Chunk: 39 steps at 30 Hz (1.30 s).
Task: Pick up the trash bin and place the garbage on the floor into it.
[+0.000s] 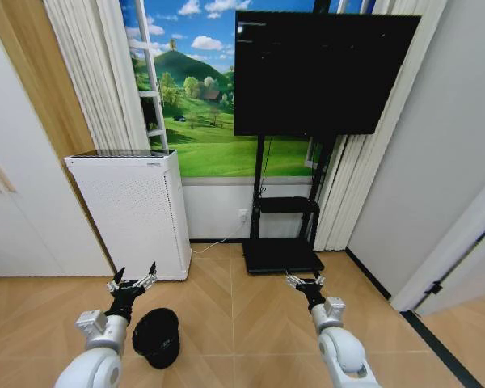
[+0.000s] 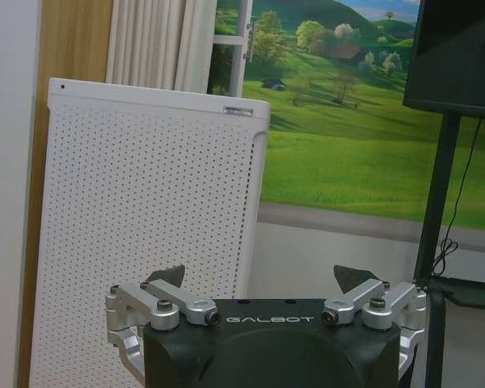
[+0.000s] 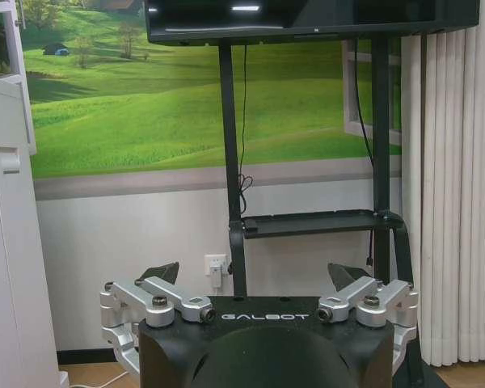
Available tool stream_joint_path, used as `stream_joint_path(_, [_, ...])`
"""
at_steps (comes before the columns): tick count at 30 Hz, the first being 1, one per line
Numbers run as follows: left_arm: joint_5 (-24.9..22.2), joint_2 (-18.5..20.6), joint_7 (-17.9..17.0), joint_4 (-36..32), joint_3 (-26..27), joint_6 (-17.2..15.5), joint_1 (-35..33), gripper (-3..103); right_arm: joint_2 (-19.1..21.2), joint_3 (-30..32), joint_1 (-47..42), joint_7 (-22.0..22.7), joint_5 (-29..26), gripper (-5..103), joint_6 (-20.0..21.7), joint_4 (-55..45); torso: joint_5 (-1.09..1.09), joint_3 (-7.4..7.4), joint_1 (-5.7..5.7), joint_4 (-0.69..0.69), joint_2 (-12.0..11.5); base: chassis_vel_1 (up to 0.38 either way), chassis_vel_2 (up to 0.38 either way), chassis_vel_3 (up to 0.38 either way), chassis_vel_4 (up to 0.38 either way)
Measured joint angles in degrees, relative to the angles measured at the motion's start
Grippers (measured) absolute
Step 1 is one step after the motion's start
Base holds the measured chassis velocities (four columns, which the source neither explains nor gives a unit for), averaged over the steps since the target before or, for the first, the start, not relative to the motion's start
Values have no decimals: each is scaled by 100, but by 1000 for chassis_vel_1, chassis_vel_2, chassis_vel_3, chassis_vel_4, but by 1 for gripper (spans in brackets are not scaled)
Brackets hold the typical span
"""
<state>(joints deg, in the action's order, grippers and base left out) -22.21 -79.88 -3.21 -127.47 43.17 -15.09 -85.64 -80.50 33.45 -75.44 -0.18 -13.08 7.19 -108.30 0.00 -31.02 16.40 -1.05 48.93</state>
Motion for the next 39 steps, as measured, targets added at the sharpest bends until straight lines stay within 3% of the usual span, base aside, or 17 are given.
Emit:
stream_joint_path(14, [-1, 0, 0, 0, 2, 0, 0, 100, 0, 0, 1, 0, 0, 100, 0, 0, 1, 8, -5, 0, -13, 55, -59, -64, 60])
stream_joint_path(39, [-3, 0, 5, 3, 2, 1, 1, 100, 1, 0, 1, 0, 0, 100, 1, 0, 0, 13, -9, 1, -21, 253, -267, -257, 258])
